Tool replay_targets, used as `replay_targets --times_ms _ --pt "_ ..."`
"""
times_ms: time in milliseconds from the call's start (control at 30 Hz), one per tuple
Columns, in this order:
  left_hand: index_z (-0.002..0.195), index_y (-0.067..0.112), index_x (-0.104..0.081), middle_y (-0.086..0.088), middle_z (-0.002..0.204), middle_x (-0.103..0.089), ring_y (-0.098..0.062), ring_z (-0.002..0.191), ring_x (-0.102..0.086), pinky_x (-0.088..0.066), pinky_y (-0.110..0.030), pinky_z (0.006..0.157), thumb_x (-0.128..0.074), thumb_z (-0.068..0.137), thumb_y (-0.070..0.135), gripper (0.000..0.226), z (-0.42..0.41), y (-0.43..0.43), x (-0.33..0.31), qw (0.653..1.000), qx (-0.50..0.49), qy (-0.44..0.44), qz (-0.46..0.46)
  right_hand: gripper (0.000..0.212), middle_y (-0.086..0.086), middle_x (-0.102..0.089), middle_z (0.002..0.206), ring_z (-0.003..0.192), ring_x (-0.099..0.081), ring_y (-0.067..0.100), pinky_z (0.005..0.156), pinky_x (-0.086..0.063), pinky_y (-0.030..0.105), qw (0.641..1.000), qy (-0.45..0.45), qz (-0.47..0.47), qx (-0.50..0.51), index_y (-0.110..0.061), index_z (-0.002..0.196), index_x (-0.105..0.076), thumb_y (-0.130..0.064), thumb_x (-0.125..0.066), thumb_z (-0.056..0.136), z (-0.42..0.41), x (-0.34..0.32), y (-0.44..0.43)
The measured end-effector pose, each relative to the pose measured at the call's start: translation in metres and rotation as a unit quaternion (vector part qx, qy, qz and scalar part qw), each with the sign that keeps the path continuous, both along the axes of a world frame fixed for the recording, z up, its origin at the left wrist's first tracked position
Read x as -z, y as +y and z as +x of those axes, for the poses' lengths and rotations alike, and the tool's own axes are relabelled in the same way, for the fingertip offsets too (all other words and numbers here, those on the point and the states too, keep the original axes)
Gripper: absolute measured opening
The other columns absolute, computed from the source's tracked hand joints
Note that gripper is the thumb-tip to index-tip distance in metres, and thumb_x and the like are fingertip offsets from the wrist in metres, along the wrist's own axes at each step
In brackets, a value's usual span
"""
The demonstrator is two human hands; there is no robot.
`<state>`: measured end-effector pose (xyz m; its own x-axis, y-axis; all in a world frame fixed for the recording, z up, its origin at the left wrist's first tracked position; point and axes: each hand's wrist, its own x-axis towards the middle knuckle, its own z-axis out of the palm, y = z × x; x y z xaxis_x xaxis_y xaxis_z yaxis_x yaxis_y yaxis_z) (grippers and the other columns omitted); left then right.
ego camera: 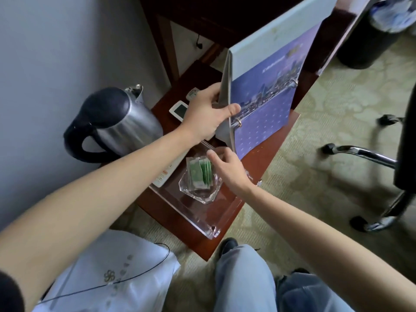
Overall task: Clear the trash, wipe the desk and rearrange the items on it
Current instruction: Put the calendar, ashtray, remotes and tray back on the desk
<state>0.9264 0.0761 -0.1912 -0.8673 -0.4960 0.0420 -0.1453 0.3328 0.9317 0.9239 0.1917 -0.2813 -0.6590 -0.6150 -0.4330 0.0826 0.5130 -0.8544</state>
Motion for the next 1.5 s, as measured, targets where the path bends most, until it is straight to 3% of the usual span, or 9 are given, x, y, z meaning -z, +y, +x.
replay_targets --times_ms 133,233,367,533,733,833,967,1267,1500 --pt "0.101 0.008 -0.062 -0.017 0.098 -0.068 -0.035 0.094 -0.063 -0.052 -0.054 0.082 -0.069 0.075 0.028 0.033 -0.001 -0.004 0.003 1.000 0.001 0.007 0.014 0.089 0.002 -0.053 0.120 0.108 -0.051 0.013 0.093 -0.043 0.030 0.993 -0.001 0.000 -0.116 -0.028 0.137 -0.038 -0.071 -0.061 0.063 -0.001 0.003 -0.011" --pt "0.102 0.017 -0.062 -0.008 0.100 -0.069 -0.028 0.097 -0.065 -0.053 -0.052 0.084 -0.070 0.075 0.027 0.030 0.000 -0.004 0.003 0.999 0.012 0.007 0.035 0.081 0.008 -0.050 0.125 0.116 -0.049 0.021 0.100 -0.042 0.037 0.986 0.054 0.040 -0.152 -0.024 0.132 -0.041 -0.055 -0.074 0.066 0.016 0.004 -0.025" --pt "0.105 0.015 -0.062 -0.009 0.101 -0.069 -0.027 0.098 -0.066 -0.054 -0.050 0.083 -0.070 0.076 0.026 0.032 0.001 -0.004 0.000 0.998 0.021 0.008 0.054 0.052 0.007 -0.059 0.108 0.098 -0.056 0.020 0.084 -0.047 0.031 0.993 0.067 0.006 -0.095 -0.018 0.112 -0.053 -0.030 -0.078 0.068 0.025 0.004 -0.027" --pt "0.105 0.007 -0.059 -0.020 0.102 -0.066 -0.036 0.097 -0.063 -0.054 -0.051 0.081 -0.071 0.075 0.027 0.038 0.000 -0.003 -0.001 0.998 0.015 0.008 0.059 0.031 0.001 -0.063 0.089 0.073 -0.063 0.014 0.059 -0.054 0.025 0.997 -0.045 -0.057 -0.020 -0.020 0.098 -0.056 -0.015 -0.073 0.073 0.011 -0.017 0.000" --pt "0.080 0.029 -0.032 0.004 0.074 -0.048 -0.005 0.056 -0.048 -0.041 -0.025 0.056 -0.078 0.070 0.026 0.047 0.003 0.027 0.010 0.985 -0.169 0.025 0.027 0.025 0.005 -0.065 0.088 0.071 -0.065 0.018 0.057 -0.054 0.030 0.979 -0.165 -0.062 0.101 -0.015 0.103 -0.060 -0.008 -0.065 0.080 -0.026 -0.050 0.071" --pt "0.082 0.022 -0.052 0.008 0.075 -0.060 0.001 0.067 -0.057 -0.044 -0.017 0.064 -0.077 0.074 0.023 0.027 0.002 0.045 0.021 0.981 -0.189 -0.033 0.032 0.023 0.011 -0.068 0.090 0.074 -0.065 0.022 0.068 -0.055 0.034 0.970 -0.162 -0.048 0.174 -0.008 0.103 -0.064 -0.010 -0.065 0.080 -0.053 -0.057 0.095" --pt "0.077 0.005 -0.071 -0.009 0.073 -0.071 -0.021 0.067 -0.062 -0.049 -0.034 0.066 -0.073 0.079 0.023 0.019 -0.011 0.054 0.026 0.973 -0.210 -0.076 0.056 0.015 0.009 -0.068 0.084 0.071 -0.065 0.021 0.066 -0.053 0.031 0.960 -0.156 -0.059 0.226 -0.008 0.096 -0.064 -0.012 -0.064 0.082 -0.081 -0.070 0.111" --pt "0.064 -0.010 -0.060 -0.006 0.054 -0.048 -0.015 0.053 -0.034 -0.027 -0.028 0.052 -0.073 0.076 0.030 0.043 -0.024 0.016 -0.070 0.971 -0.222 -0.030 0.084 0.006 0.006 -0.068 0.078 0.064 -0.067 0.017 0.059 -0.053 0.028 0.954 -0.109 -0.089 0.265 -0.014 0.086 -0.063 -0.017 -0.066 0.082 -0.133 -0.182 0.105" --pt "0.052 0.022 -0.065 0.017 0.048 -0.061 -0.008 0.053 -0.052 -0.048 -0.032 0.058 -0.074 0.076 0.022 0.025 -0.042 -0.049 -0.175 0.975 -0.215 0.015 0.055 0.012 0.007 -0.067 0.081 0.063 -0.067 0.014 0.053 -0.054 0.025 0.951 -0.104 -0.133 0.258 -0.009 0.096 -0.061 -0.015 -0.062 0.086 -0.183 -0.282 0.070"
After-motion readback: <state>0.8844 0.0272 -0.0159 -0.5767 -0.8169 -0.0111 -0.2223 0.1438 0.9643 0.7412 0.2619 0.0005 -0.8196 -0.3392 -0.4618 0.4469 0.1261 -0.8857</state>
